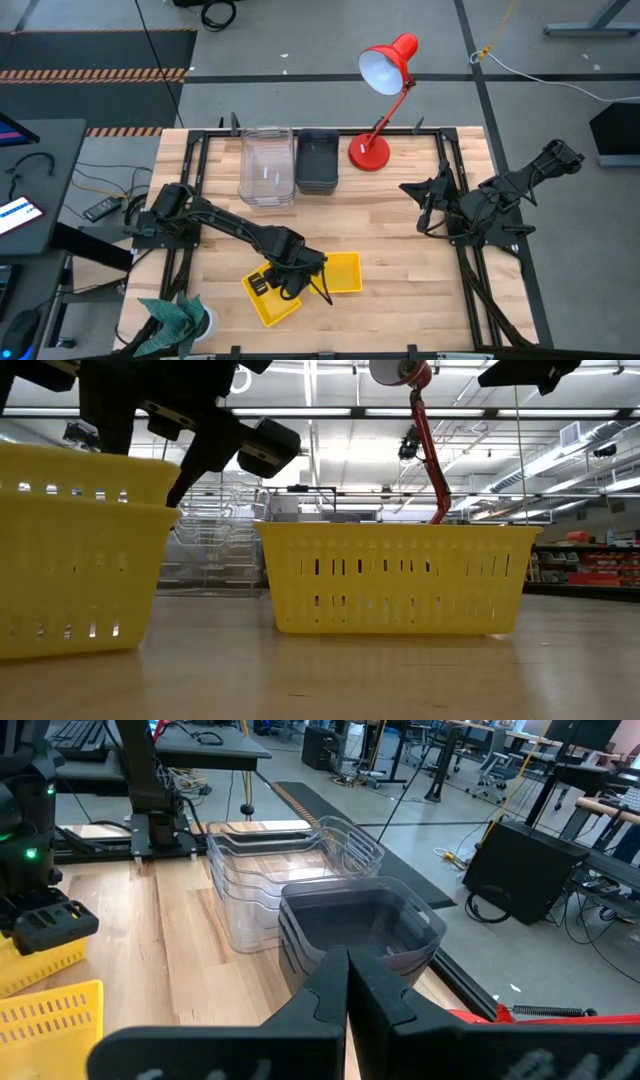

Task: Stack baskets by color
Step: Stack the left yellow bin on the center yellow bin, then stack the right yellow bin on the yellow bins

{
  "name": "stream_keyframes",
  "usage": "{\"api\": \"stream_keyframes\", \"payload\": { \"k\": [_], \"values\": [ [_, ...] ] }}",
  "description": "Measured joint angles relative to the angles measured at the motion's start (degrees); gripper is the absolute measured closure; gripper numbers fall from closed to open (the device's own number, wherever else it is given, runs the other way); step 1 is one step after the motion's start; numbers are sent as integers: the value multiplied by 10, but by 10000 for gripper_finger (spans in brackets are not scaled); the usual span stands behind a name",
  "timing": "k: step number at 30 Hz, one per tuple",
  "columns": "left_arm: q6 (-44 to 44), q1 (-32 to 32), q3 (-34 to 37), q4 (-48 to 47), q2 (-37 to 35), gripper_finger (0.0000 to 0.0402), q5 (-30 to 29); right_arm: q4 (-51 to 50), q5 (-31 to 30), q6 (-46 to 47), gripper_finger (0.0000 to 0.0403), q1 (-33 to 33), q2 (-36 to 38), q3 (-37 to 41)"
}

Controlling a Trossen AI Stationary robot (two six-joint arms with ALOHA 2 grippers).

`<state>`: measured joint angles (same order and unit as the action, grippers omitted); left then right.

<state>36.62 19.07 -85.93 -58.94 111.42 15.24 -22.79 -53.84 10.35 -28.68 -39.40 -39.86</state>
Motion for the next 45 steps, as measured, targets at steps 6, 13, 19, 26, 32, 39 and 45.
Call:
{"api": "stream_keyframes", "payload": {
  "k": [6, 13, 19, 26, 32, 39, 45],
  "values": [
    [-15, 0, -18, -27, -13, 245, -36, 0, 0, 0, 394, 0, 0, 0],
    [-38, -18, -39, 35, -13, 266, -129, 4, 0, -3, 394, 0, 0, 0],
    [83, -28, -36, 56, -12, 279, -163, 0, 0, 0, 394, 0, 0, 0],
    [167, -19, -36, 120, -7, 235, -161, 0, 0, 0, 394, 0, 0, 0],
    [215, -17, -36, 116, 37, 191, -162, 0, 11, 0, 394, 0, 0, 0],
    [268, -8, -35, 127, 70, 210, -197, 12, 11, -4, 394, 3, 0, 15],
    [241, -14, -35, 132, 70, 275, -196, 13, 11, -3, 394, 5, 0, 15]
  ]
}}
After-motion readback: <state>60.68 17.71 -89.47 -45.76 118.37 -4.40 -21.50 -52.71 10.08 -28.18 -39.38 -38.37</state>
